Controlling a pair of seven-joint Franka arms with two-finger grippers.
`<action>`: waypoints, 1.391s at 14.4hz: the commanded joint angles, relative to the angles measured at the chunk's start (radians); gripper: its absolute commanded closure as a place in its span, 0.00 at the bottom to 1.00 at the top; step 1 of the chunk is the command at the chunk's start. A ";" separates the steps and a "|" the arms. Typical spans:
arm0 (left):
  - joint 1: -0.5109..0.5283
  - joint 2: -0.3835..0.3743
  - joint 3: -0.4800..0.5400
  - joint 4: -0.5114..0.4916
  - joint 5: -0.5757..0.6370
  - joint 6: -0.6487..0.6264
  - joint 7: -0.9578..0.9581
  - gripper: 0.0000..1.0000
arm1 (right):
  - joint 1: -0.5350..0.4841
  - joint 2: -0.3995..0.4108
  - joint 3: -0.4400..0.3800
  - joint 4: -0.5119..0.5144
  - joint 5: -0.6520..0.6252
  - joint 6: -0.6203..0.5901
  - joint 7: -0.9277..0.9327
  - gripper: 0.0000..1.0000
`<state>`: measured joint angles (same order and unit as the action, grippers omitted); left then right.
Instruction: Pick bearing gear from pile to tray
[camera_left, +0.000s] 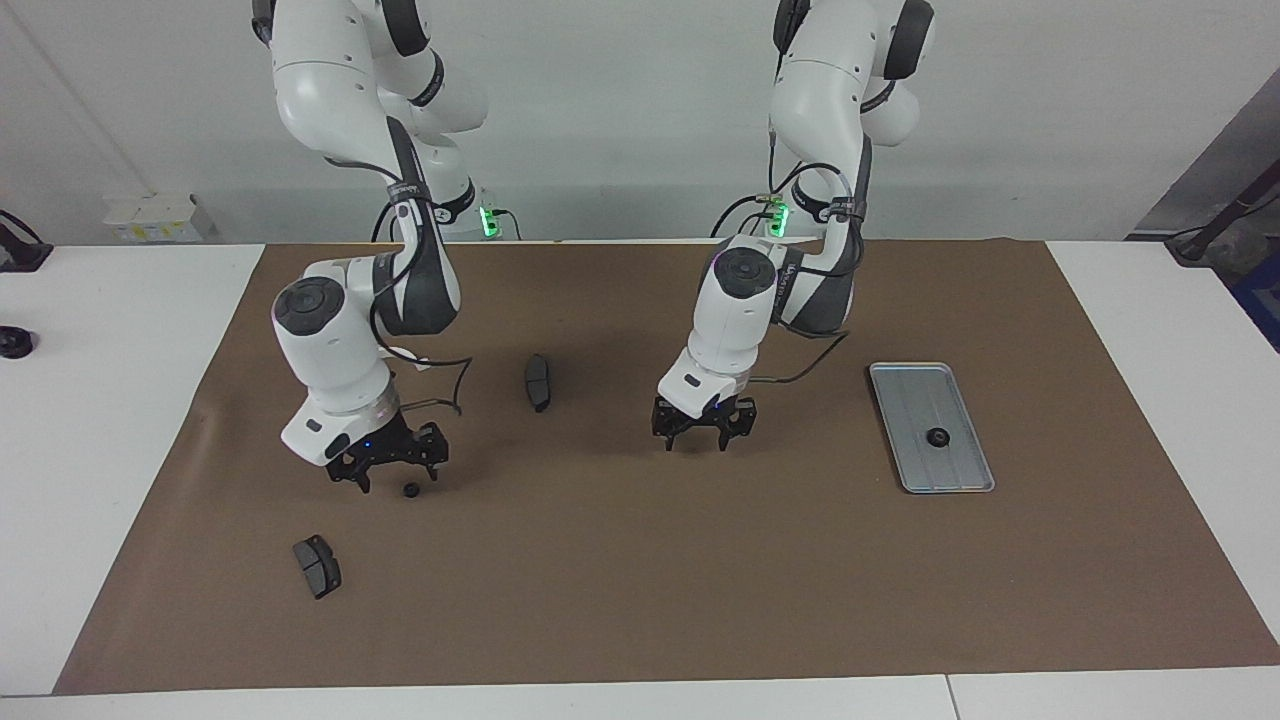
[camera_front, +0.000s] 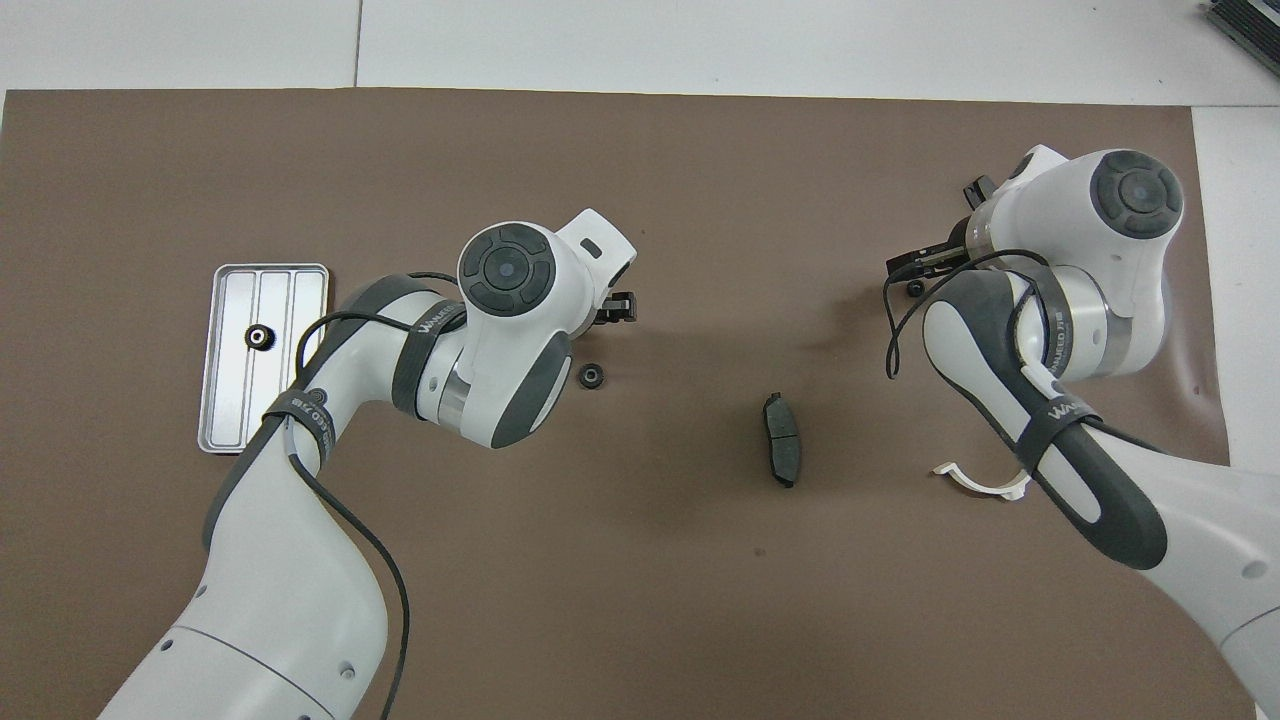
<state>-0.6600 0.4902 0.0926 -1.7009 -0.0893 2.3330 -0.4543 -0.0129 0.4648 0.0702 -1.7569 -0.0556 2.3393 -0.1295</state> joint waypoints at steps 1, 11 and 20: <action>-0.030 -0.008 0.019 -0.048 0.013 0.016 0.003 0.32 | 0.002 0.021 0.016 0.022 -0.001 -0.023 -0.024 0.04; -0.061 -0.038 0.018 -0.088 0.013 -0.080 0.003 0.66 | -0.015 0.011 0.016 -0.026 0.000 -0.028 -0.087 0.55; -0.014 -0.032 0.022 -0.008 0.013 -0.182 0.008 1.00 | -0.016 0.006 0.016 -0.039 0.002 -0.024 -0.082 1.00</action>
<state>-0.6980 0.4739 0.1083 -1.7466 -0.0874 2.2117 -0.4523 -0.0167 0.4792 0.0761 -1.7843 -0.0556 2.2971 -0.1978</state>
